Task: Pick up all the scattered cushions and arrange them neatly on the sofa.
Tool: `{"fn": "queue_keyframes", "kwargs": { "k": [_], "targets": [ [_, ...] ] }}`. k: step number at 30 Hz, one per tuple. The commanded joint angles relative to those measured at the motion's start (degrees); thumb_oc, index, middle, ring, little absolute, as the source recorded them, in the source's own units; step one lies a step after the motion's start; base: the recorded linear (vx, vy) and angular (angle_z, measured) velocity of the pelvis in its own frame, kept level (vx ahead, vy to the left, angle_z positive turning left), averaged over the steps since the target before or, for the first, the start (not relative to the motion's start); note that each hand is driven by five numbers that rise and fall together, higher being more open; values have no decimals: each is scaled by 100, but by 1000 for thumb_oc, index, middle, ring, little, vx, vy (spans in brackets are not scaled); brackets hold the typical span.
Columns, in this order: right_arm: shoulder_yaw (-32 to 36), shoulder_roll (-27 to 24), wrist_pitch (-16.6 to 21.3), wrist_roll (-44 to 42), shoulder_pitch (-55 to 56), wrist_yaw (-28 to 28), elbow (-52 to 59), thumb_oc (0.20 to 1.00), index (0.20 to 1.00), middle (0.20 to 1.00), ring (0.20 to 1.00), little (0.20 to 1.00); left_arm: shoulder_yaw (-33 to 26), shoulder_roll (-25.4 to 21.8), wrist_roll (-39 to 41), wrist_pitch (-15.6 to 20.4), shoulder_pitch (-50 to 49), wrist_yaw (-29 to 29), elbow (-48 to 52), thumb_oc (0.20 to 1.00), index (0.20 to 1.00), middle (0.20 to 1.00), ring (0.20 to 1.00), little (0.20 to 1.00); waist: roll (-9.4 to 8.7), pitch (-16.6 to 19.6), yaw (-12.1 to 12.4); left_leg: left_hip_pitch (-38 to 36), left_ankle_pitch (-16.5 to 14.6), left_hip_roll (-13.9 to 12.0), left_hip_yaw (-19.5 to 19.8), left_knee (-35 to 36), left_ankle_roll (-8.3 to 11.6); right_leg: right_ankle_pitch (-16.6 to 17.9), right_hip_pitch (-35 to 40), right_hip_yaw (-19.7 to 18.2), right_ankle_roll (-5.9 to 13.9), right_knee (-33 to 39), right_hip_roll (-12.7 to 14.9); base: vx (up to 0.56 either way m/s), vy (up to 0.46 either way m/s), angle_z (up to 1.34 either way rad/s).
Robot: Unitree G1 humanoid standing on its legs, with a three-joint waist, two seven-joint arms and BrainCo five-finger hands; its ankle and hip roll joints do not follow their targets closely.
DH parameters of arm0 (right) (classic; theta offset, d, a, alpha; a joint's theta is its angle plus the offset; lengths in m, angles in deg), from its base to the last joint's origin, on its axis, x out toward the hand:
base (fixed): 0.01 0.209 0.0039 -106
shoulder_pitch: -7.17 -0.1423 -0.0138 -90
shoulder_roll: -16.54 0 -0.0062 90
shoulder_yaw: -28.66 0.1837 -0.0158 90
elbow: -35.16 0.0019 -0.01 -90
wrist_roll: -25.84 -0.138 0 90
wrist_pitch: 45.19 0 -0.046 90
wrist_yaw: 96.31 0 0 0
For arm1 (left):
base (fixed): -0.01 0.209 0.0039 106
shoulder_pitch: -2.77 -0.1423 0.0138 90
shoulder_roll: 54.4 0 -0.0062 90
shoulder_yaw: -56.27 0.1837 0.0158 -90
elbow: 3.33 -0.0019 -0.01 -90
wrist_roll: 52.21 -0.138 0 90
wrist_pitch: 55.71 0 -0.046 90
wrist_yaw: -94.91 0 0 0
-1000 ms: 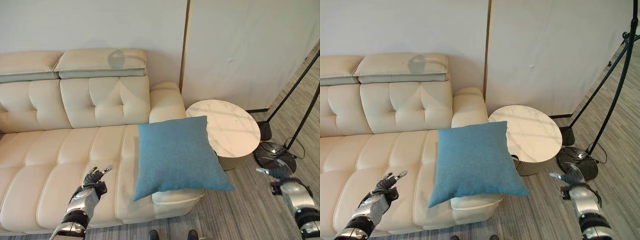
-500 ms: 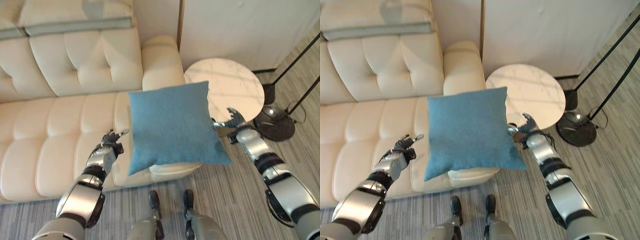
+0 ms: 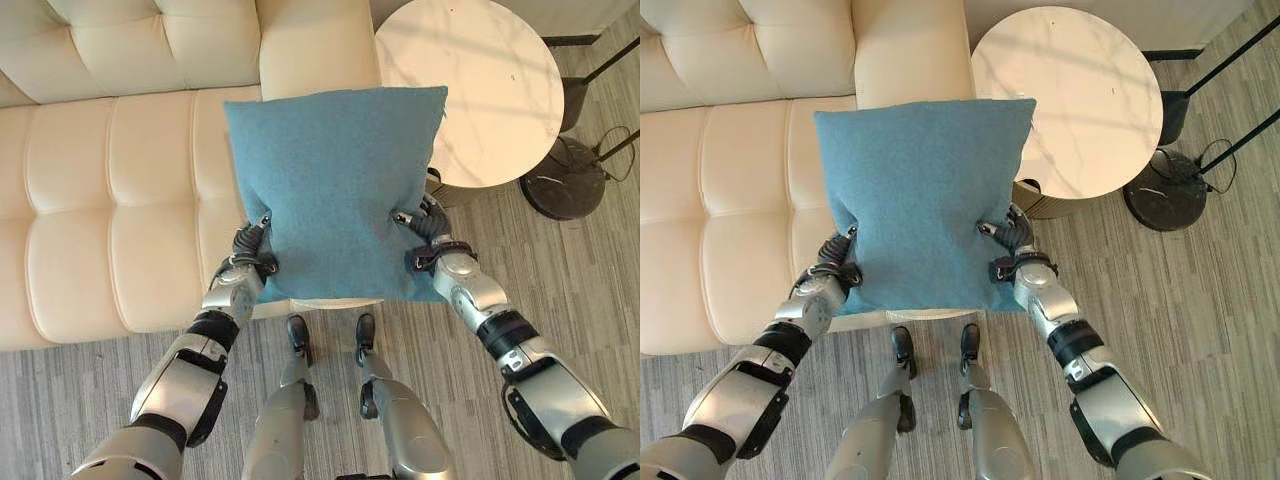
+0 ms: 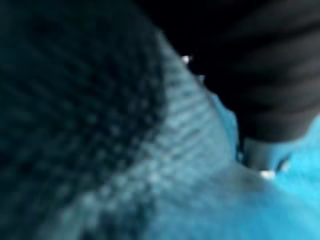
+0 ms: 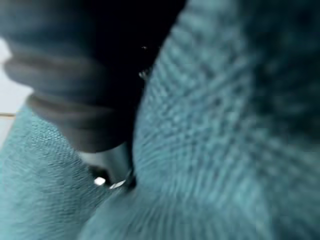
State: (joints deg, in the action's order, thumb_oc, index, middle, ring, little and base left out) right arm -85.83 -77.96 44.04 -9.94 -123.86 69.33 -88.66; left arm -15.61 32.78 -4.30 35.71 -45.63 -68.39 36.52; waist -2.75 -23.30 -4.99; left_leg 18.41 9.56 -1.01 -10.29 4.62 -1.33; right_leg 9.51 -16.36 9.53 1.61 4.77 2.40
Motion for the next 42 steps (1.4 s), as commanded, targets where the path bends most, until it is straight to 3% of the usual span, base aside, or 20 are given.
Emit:
{"fn": "queue_keyframes", "kwargs": {
  "k": [1,15,21,28,29,32,33,36,37,38,39,42],
  "targets": [
    [-884,871,-50,-268,-133,705,237,200,200,200,200,200,678,910,342,-27,562,-440,185,200,200,200,200,200,-156,4,159,-214,-545,4,91,38,417,-461,-49,-22,485,23,280,0,0,0],
    [-791,706,-55,-88,815,912,1609,200,200,200,200,200,891,1019,109,143,-348,-180,2066,200,200,200,200,200,-199,378,271,-856,-836,29,40,38,324,-572,499,-58,555,23,345,0,4,0],
    [-341,455,-98,118,2008,1264,2635,200,200,200,200,200,493,910,-467,99,-1675,-46,3295,200,200,200,200,200,-199,772,352,-1351,-1035,91,78,38,188,-680,996,-28,580,23,383,6,39,-1],
    [163,152,-123,374,3463,1592,3358,200,200,200,200,200,-158,636,-1251,19,-3501,-39,4671,200,200,200,200,200,-281,917,543,-1603,-1105,160,108,38,94,-576,1274,144,672,23,445,-109,57,5],
    [226,147,-120,388,3570,1593,3419,200,200,200,200,200,-243,605,-1282,26,-3675,-12,4761,200,200,200,200,200,-293,902,565,-1598,-1076,145,99,38,92,-526,1294,174,676,23,438,-184,4,1],
    [441,117,-142,481,3897,1648,3383,200,200,200,200,200,-501,427,-1385,43,-4170,-86,5000,200,200,200,200,200,-166,925,629,-1548,-953,24,189,38,42,-1103,1325,28,575,-1062,382,-201,-9,6],
    [440,117,-142,481,3900,1649,3384,200,200,200,200,200,-501,427,-1386,41,-4174,-86,5003,200,200,200,200,200,-169,926,628,-1550,-954,27,189,38,42,-1117,1318,28,576,-1082,388,-157,-36,19],
    [581,128,-208,492,4239,1685,3348,200,200,200,200,200,-566,379,-1331,-69,-4461,-155,4896,200,200,200,200,200,-199,1239,686,-1468,-870,89,404,38,78,-1503,1723,-359,506,-1479,168,-124,-160,45],
    [605,120,-226,508,4314,1689,3350,200,200,200,200,200,-583,366,-1328,-93,-4520,-169,4880,200,200,200,200,200,-215,1293,697,-1456,-841,104,450,38,91,-1547,1808,-435,492,-1463,117,-294,-348,52],
    [593,66,-271,523,4419,1695,3331,200,200,200,200,200,-653,315,-1322,-153,-4656,-204,4909,200,200,200,200,200,-264,1353,797,-1310,-617,113,601,38,205,-1746,2164,-484,266,-1030,-56,-344,-384,39],
    [567,53,-277,493,4436,1711,3345,200,200,200,200,200,-702,291,-1332,-177,-4706,-211,4926,200,200,200,200,200,-265,1362,812,-1219,-459,88,675,38,308,-1804,2287,-486,170,-757,-154,-396,-418,40],
    [565,-80,-236,397,4447,1695,3423,200,200,200,200,200,-693,323,-1303,-226,-4771,-233,5004,200,200,200,200,200,-214,1188,849,-910,-8,-29,968,38,609,-1811,2301,-467,-76,-344,-480,-389,-329,38]
  ]
}}
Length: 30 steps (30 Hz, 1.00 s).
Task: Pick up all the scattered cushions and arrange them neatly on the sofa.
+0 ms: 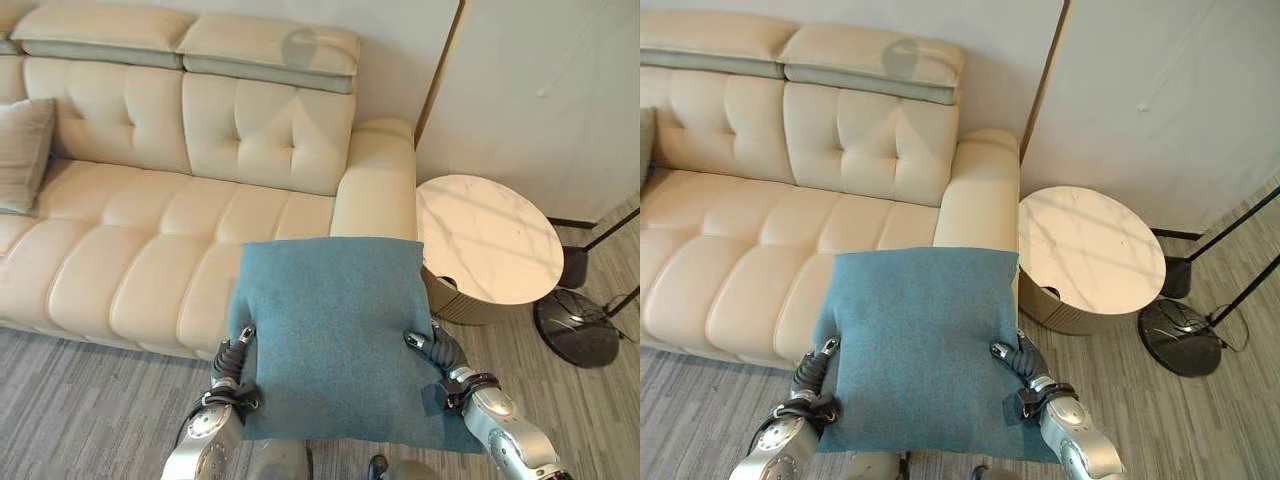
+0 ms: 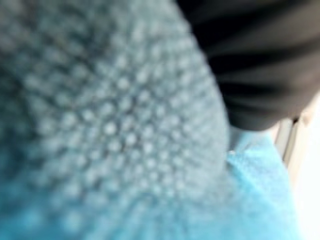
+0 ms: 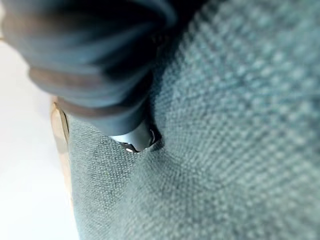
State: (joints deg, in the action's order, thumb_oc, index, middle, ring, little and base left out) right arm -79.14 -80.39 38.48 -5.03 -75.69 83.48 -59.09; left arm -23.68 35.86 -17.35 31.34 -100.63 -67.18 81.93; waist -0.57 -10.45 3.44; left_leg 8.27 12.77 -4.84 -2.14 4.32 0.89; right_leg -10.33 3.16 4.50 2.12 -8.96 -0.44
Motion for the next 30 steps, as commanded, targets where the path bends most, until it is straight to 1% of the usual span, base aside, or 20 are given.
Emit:
{"fn": "queue_keyframes", "kwargs": {
  "k": [1,2,4,5,6,7,8,9,10,11,12,13,14,15,17,18,19,22,26,30],
  "targets": [
    [-95,114,302,-116,-350,289,482,200,200,200,200,200,124,22,-7,186,669,-387,495,200,200,200,200,200,-400,-161,-31,172,-297,342,248,68,430,207,306,145,-133,1048,-245,-428,-313,47],
    [-66,54,320,-103,-330,275,516,200,200,200,200,200,170,75,2,162,660,-397,481,200,200,200,200,200,-357,-242,-71,220,-379,339,254,68,432,238,302,270,-145,1084,-274,-371,-240,71],
    [17,11,323,-113,-304,226,481,200,200,200,200,200,218,118,-17,135,682,-451,480,200,200,200,200,200,-326,-375,-149,247,-489,320,65,68,392,282,278,547,-136,1100,-245,-373,-191,96],
    [63,-3,318,-119,-321,187,446,200,200,200,200,200,247,142,-95,108,706,-489,481,200,200,200,200,200,-355,-424,-181,56,-530,289,-386,53,276,346,246,753,-139,1131,-167,-277,-120,91],
    [63,-3,318,-119,-322,187,446,200,200,200,200,200,246,142,-95,108,706,-489,481,200,200,200,200,200,-352,-416,-189,66,-522,289,-378,58,276,348,236,761,-141,1130,-169,-246,-120,72],
    [57,8,308,-112,-333,175,405,200,200,200,200,200,237,139,-141,101,698,-527,496,200,200,200,200,200,-391,-413,-183,42,-623,278,-464,-255,250,404,231,855,-142,1175,-124,-120,-63,55],
    [29,-1,284,-92,-346,187,402,200,200,200,200,200,225,132,-164,101,649,-557,515,200,200,200,200,200,-417,-375,-190,60,-725,308,-419,-579,231,461,228,926,-144,1263,-86,-182,-82,43],
    [-40,-16,256,-45,-400,212,404,200,200,200,200,200,201,142,-168,117,642,-566,538,200,200,200,200,200,-456,-376,-151,48,-985,352,-418,-985,198,520,251,1000,-140,1364,-15,-118,-55,39],
    [-65,-17,251,-41,-423,211,402,200,200,200,200,200,179,146,-143,130,634,-567,549,200,200,200,200,200,-463,-369,-135,-6,-1234,338,-463,-1239,212,492,287,1035,-117,1396,13,-109,-29,31],
    [-88,-9,243,-30,-446,212,401,200,200,200,200,200,180,171,-109,131,643,-552,566,200,200,200,200,200,-454,-361,-132,-62,-1386,315,-554,-1360,193,485,262,1105,-100,1396,47,-59,6,42],
    [-100,7,245,-42,-441,211,417,200,200,200,200,200,180,192,-66,131,623,-543,591,200,200,200,200,200,-425,-330,-144,-219,-1463,301,-650,-1237,182,462,243,1172,-75,1396,53,-94,52,25],
    [-84,34,267,-77,-428,193,429,200,200,200,200,200,199,211,-40,133,652,-524,574,200,200,200,200,200,-359,-282,-211,-461,-1455,223,-948,-981,199,441,170,1369,-52,1396,82,-57,48,30],
    [-84,33,267,-77,-428,193,429,200,200,200,200,200,199,213,-40,133,651,-524,575,200,200,200,200,200,-358,-283,-214,-470,-1447,225,-946,-965,200,441,173,1372,-51,1396,82,-60,61,45],
    [-69,49,276,-89,-411,180,436,200,200,200,200,200,232,229,-28,127,679,-524,553,200,200,200,200,200,-290,-242,-262,-600,-1358,190,-1083,-685,229,433,118,1497,-41,1396,76,-36,58,53],
    [-95,44,288,-102,-436,150,455,200,200,200,200,200,286,216,-107,130,733,-511,494,200,200,200,200,200,-214,-240,-279,-701,-1094,214,-1074,-44,274,473,5,1674,-17,1396,89,-73,86,49],
    [-114,46,305,-99,-470,121,458,200,200,200,200,200,298,203,-119,130,760,-485,487,200,200,200,200,200,-204,-253,-288,-704,-1034,220,-1090,68,285,501,-30,1729,-8,1396,101,-52,102,57],
    [-115,27,312,-91,-500,89,476,200,200,200,200,200,292,181,-125,133,755,-464,511,200,200,200,200,200,-197,-267,-289,-703,-1030,234,-1078,68,280,520,-52,1801,12,1396,119,-18,71,63],
    [-172,13,294,-62,-539,128,469,200,200,200,200,200,259,174,-116,130,651,-467,556,200,200,200,200,200,-206,-299,-251,-761,-1077,253,-1053,68,243,540,8,1797,50,1396,154,40,104,33],
    [-213,46,281,1,-610,124,465,200,200,200,200,200,237,173,-61,151,596,-425,554,200,200,200,200,200,-270,-337,-173,-771,-1191,320,-996,68,164,578,79,1781,119,1396,235,55,155,7],
    [-185,102,280,63,-600,113,448,200,200,200,200,200,209,135,-59,157,599,-412,574,200,200,200,200,200,-328,-287,-131,-766,-1297,410,-923,68,88,610,125,1791,183,1396,314,88,185,14]
  ]
}}
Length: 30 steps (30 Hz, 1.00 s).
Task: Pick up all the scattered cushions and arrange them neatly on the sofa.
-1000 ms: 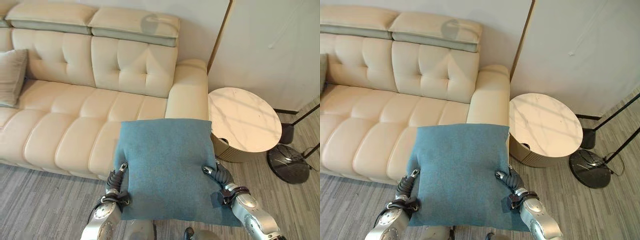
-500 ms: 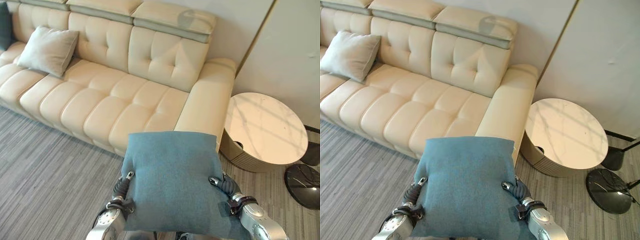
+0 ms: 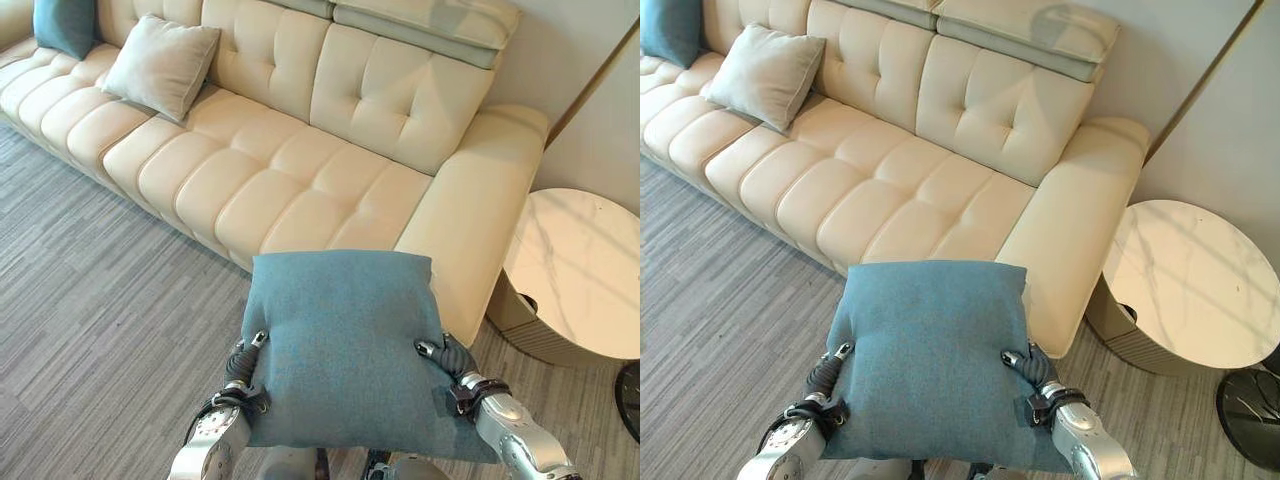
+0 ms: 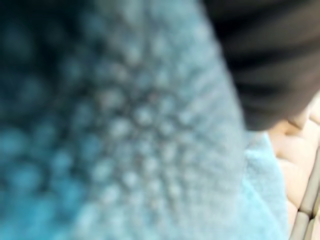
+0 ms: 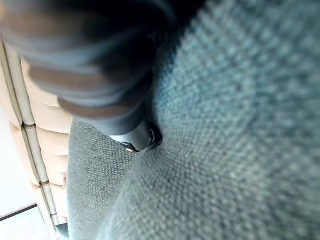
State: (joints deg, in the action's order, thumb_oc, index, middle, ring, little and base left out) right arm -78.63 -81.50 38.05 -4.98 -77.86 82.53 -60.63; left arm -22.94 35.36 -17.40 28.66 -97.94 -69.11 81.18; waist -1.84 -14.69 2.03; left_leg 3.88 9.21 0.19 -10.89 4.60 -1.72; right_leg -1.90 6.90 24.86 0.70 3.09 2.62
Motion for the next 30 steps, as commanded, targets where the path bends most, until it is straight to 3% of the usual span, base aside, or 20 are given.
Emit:
{"fn": "queue_keyframes", "kwargs": {
  "k": [1,2,4,7,8,11,13,16,18,20,22,23,25,27,29,30],
  "targets": [
    [-186,269,333,116,-369,168,576,200,200,200,200,200,184,154,-52,432,389,-206,657,200,200,200,200,200,-236,170,36,-321,-1004,-7,55,40,269,-311,-287,-230,380,-50,111,80,166,19],
    [-185,270,333,117,-368,168,576,200,200,200,200,200,185,153,-52,432,390,-206,657,200,200,200,200,200,-237,173,35,-318,-1004,-5,58,40,267,-319,-294,-228,382,-63,116,160,356,17],
    [-167,391,340,192,-337,123,522,200,200,200,200,200,248,75,-85,435,524,-131,629,200,200,200,200,200,-202,93,12,-424,-1123,168,331,40,26,-411,-822,-354,501,-1542,515,118,382,13],
    [-179,437,347,231,-362,97,471,200,200,200,200,200,263,53,-113,444,576,-95,614,200,200,200,200,200,-182,38,-17,-476,-1152,250,400,40,-68,-274,-1005,-430,574,-2040,680,63,228,29],
    [-166,493,367,284,-357,38,449,200,200,200,200,200,313,20,-183,434,664,-51,586,200,200,200,200,200,-159,-34,-122,-557,-1195,328,577,40,-145,-146,-1331,-825,569,-2711,644,42,163,35],
    [-182,532,386,213,-477,-19,332,200,200,200,200,200,301,44,-154,495,733,-42,592,200,200,200,200,200,-130,-51,-179,-521,-1166,300,710,40,-100,-319,-1841,-1392,393,-2322,122,59,97,75],
    [-186,538,382,160,-506,-39,327,200,200,200,200,200,280,44,-140,501,745,-36,588,200,200,200,200,200,-133,-92,-173,-542,-1152,306,756,40,-91,-268,-1885,-1482,383,-2034,42,77,13,35],
    [-197,509,359,25,-489,-13,274,200,200,200,200,200,233,48,-202,461,714,-150,561,200,200,200,200,200,-293,-188,-227,-783,-1232,512,1166,40,-84,423,-2212,-2371,590,-527,-568,207,-47,42],
    [-187,515,340,28,-448,19,253,200,200,200,200,200,197,49,-273,439,681,-205,555,200,200,200,200,200,-357,-168,-211,-851,-1314,580,1226,37,-79,556,-2216,-2251,643,-157,-622,226,-57,49],
    [-155,533,312,75,-382,54,232,200,200,200,200,200,127,29,-362,418,635,-254,548,200,200,200,200,200,-448,-103,-182,-962,-1437,670,1303,27,-50,677,-2130,-1675,736,191,-589,317,-98,43],
    [-95,531,282,101,-291,92,229,200,200,200,200,200,90,57,-359,412,598,-285,545,200,200,200,200,200,-476,9,-158,-1125,-1547,692,1351,37,-37,676,-1988,-1308,703,191,-467,282,-71,28],
    [-94,531,281,101,-289,93,230,200,200,200,200,200,91,57,-359,412,596,-285,546,200,200,200,200,200,-474,4,-165,-1133,-1547,690,1360,37,-37,672,-1979,-1298,704,191,-466,443,-80,33],
    [62,507,294,162,-177,135,146,200,200,200,200,200,54,224,-282,415,509,-302,551,200,200,200,200,200,-358,411,-208,-1488,-1833,585,1274,-27,34,618,-1610,-862,519,191,-434,614,-110,12],
    [111,494,282,189,-139,148,170,200,200,200,200,200,21,242,-268,413,470,-311,549,200,200,200,200,200,-270,485,-236,-1611,-1922,488,1273,-117,94,503,-1467,-751,508,189,-486,418,-86,1],
    [180,437,273,180,-70,194,196,200,200,200,200,200,-8,283,-276,406,393,-330,569,200,200,200,200,200,-78,563,-269,-1699,-1850,368,1172,-587,268,294,-1180,-531,434,148,-509,464,-92,3],
    [193,413,267,219,-61,227,206,200,200,200,200,200,-17,294,-270,403,372,-349,589,200,200,200,200,200,10,575,-264,-1633,-1644,324,1008,-1008,479,184,-1016,-410,395,145,-486,374,-82,-9]
  ]
}}
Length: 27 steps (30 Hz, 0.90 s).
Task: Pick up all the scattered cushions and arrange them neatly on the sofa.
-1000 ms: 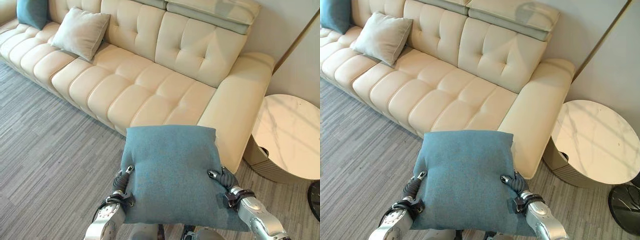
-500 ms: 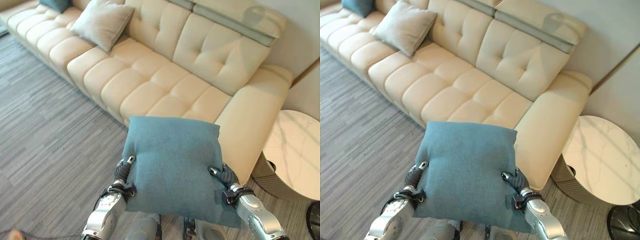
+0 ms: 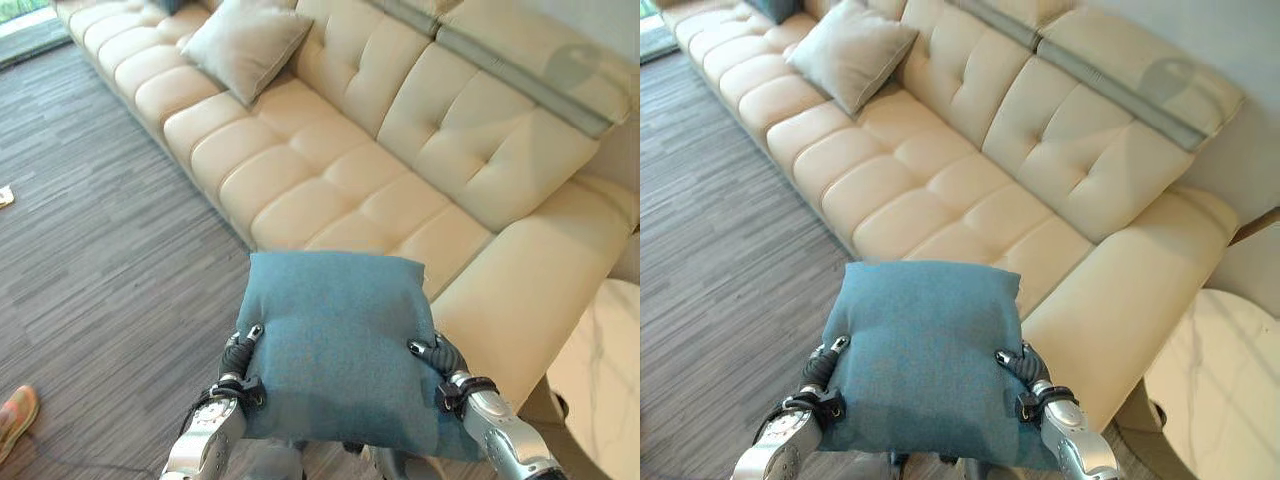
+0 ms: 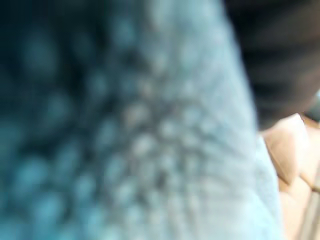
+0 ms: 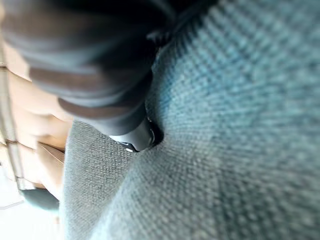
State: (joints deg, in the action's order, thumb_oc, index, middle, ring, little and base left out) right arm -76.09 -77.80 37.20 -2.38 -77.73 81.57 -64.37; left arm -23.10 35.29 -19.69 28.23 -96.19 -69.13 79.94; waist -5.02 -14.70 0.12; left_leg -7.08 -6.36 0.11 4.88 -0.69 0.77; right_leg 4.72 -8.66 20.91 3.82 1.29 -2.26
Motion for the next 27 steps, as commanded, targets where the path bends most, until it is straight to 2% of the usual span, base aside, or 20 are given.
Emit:
{"fn": "queue_keyframes", "kwargs": {
  "k": [1,2,3,4,5,6,8,9,11,13,14,17,18,19,20,22,24,25,26,27],
  "targets": [
    [-52,29,348,-41,-76,346,575,200,200,200,200,200,-38,309,-29,457,177,-343,736,200,200,200,200,200,403,575,-89,-430,191,282,-816,-1013,509,-565,676,78,69,288,22,269,-58,-4],
    [-56,-2,329,-23,-94,356,577,200,200,200,200,200,-64,318,-22,471,154,-341,775,200,200,200,200,200,434,522,-79,-227,433,251,-997,-1402,682,-629,804,93,40,318,58,158,-53,3],
    [-59,-8,327,-22,-95,356,578,200,200,200,200,200,-67,323,-22,470,151,-341,778,200,200,200,200,200,450,512,-70,-215,395,226,-1008,-1461,699,-644,811,80,31,309,35,122,-77,8],
    [-50,-54,328,-66,-140,351,591,200,200,200,200,200,-102,325,34,516,132,-326,874,200,200,200,200,200,439,398,-41,253,765,177,-1311,-2522,930,-700,1002,63,-91,371,133,159,-109,-16],
    [-55,-65,314,-53,-144,352,589,200,200,200,200,200,-112,351,65,524,103,-325,883,200,200,200,200,200,476,383,-30,336,732,86,-1368,-2667,971,-810,1095,-4,-128,370,85,223,-168,-67],
    [-51,-56,303,-50,-154,339,595,200,200,200,200,200,-122,381,117,524,100,-278,894,200,200,200,200,200,465,357,-46,467,752,-72,-1552,-2850,908,-879,1164,-49,-165,371,111,132,-120,-89],
    [-46,-44,275,-16,-146,304,612,200,200,200,200,200,-135,417,139,490,80,-259,904,200,200,200,200,200,429,275,-27,717,572,-288,-1811,-2965,612,-925,1245,-166,-224,371,177,89,-83,-60],
    [-57,-29,290,3,-159,257,598,200,200,200,200,200,-143,435,131,477,93,-238,875,200,200,200,200,200,387,237,-19,885,327,-291,-1790,-2834,444,-933,1283,-279,-193,371,232,124,-39,-32],
    [-66,-28,267,55,-154,236,567,200,200,200,200,200,-152,454,129,460,50,-213,859,200,200,200,200,200,336,185,-9,1016,105,-254,-1638,-2518,283,-918,1351,-460,-163,371,305,123,10,-55],
    [-92,-11,269,105,-127,183,532,200,200,200,200,200,-131,492,121,444,74,-123,826,200,200,200,200,200,265,188,-31,1099,52,-236,-1310,-1698,178,-911,1375,-683,-155,371,397,132,43,-53],
    [-86,-22,256,115,-114,190,539,200,200,200,200,200,-133,499,121,452,45,-134,828,200,200,200,200,200,266,190,-46,1018,99,-230,-1276,-1534,180,-920,1401,-722,-168,371,411,136,61,-47],
    [-77,-74,265,137,-4,181,539,200,200,200,200,200,-92,533,75,449,42,-89,840,200,200,200,200,200,296,218,-93,860,529,-264,-652,-360,241,-957,1457,-991,-219,371,380,122,68,-52],
    [-77,-74,265,137,-4,181,539,200,200,200,200,200,-92,533,75,449,42,-89,840,200,200,200,200,200,296,219,-95,860,531,-264,-651,-358,241,-957,1456,-990,-219,371,381,136,102,-30],
    [0,-111,276,117,70,156,554,200,200,200,200,200,-37,544,83,456,74,-88,812,200,200,200,200,200,338,235,-180,886,943,-376,-269,223,331,-997,1519,-1166,-270,371,346,133,123,-21],
    [19,-126,276,134,97,140,544,200,200,200,200,200,1,535,53,454,120,-71,785,200,200,200,200,200,367,239,-219,915,1066,-407,-152,441,403,-1032,1548,-1202,-277,371,338,169,193,-9],
    [127,-167,286,138,145,92,564,200,200,200,200,200,81,522,17,448,224,-68,733,200,200,200,200,200,413,247,-329,1125,1081,-404,75,569,494,-1110,1583,-1323,-279,335,319,98,152,-1],
    [128,-167,285,138,146,92,566,200,200,200,200,200,82,523,17,449,225,-68,732,200,200,200,200,200,414,249,-328,1126,1081,-404,74,569,494,-1110,1581,-1324,-279,335,319,114,160,-20],
    [271,-191,289,163,210,51,559,200,200,200,200,200,162,509,-75,433,346,-78,616,200,200,200,200,200,473,262,-443,1377,1137,-305,79,569,585,-1197,1770,-1433,-220,323,379,383,487,-27],
    [265,-136,270,227,258,92,519,200,200,200,200,200,170,482,-50,441,336,-118,555,200,200,200,200,200,512,337,-438,1253,1148,-249,220,569,503,-1234,1866,-1632,-195,311,394,384,487,-18],
    [265,-135,270,227,259,92,519,200,200,200,200,200,170,482,-50,442,335,-119,555,200,200,200,200,200,510,337,-433,1250,1147,-249,215,569,502,-1233,1867,-1636,-194,312,396,289,348,-23]
  ]
}}
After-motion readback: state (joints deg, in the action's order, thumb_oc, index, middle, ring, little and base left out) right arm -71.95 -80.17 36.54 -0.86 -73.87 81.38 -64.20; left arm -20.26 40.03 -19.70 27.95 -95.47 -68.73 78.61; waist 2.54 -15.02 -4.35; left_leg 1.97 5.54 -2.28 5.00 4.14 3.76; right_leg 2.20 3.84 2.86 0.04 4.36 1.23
